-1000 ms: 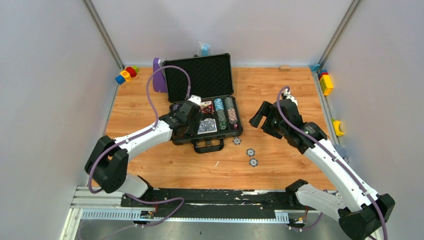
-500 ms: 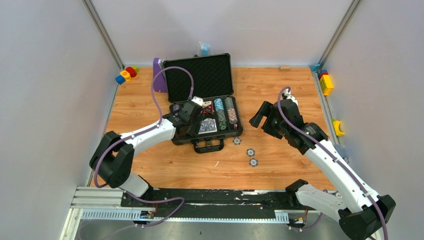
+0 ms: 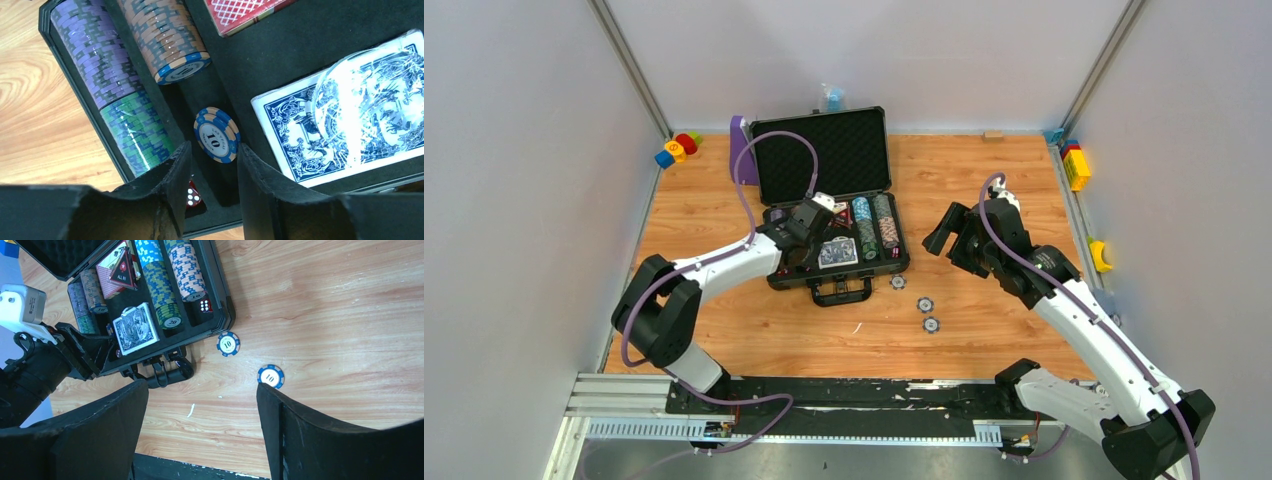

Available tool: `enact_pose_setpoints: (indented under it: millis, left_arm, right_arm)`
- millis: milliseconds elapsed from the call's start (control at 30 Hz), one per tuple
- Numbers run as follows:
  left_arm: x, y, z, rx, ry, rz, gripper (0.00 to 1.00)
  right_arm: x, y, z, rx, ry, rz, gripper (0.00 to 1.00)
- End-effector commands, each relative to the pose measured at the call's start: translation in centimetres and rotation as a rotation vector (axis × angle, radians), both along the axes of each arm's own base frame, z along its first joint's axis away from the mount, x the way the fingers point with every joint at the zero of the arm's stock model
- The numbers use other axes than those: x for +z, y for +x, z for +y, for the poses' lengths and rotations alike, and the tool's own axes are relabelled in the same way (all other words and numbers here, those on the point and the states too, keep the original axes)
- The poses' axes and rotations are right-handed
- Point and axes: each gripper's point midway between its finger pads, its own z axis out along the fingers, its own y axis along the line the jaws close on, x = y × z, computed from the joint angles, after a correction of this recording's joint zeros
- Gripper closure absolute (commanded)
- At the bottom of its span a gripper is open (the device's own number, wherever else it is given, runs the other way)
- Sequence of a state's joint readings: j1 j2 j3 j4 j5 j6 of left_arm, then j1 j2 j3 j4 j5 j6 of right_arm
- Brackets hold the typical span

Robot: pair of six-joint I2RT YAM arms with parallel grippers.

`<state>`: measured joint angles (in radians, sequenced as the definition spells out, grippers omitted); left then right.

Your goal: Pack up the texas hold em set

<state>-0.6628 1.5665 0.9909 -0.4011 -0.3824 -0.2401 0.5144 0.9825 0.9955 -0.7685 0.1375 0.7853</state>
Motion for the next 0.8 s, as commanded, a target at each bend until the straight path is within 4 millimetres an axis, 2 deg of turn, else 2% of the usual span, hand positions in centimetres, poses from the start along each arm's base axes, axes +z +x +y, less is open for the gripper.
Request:
enact_pose_setpoints:
  millis: [0, 167, 300, 533, 767]
  left_arm:
    - [1.2, 1.7, 1.0, 0.041, 0.049, -0.069, 0.55]
    - [1.0, 1.6, 1.1, 0.034, 0.061, -0.064, 0.59]
    - [0.8, 1.4, 0.6, 0.003, 0.043, -0.05, 0.51]
    - [0.1, 1.1, -0.5, -0.067, 0.009, -0.02, 0.44]
    - [-0.7, 0.8, -0.1, -0.105, 0.071, 0.026, 0.45]
  right_arm:
    - [0.5, 0.3, 0.1, -0.006, 0.012, -0.015, 0.2]
    - [0.5, 0.4, 0.2, -0.004, 0.014, -0.012, 0.2]
    - [0.4, 0.3, 0.3, -0.003, 0.017, -0.006, 0.2]
    - [0.5, 0.4, 0.3, -0.003, 0.021, -0.008, 0.2]
    - [0.3, 0.3, 0.4, -0.006, 0.024, 0.002, 0.2]
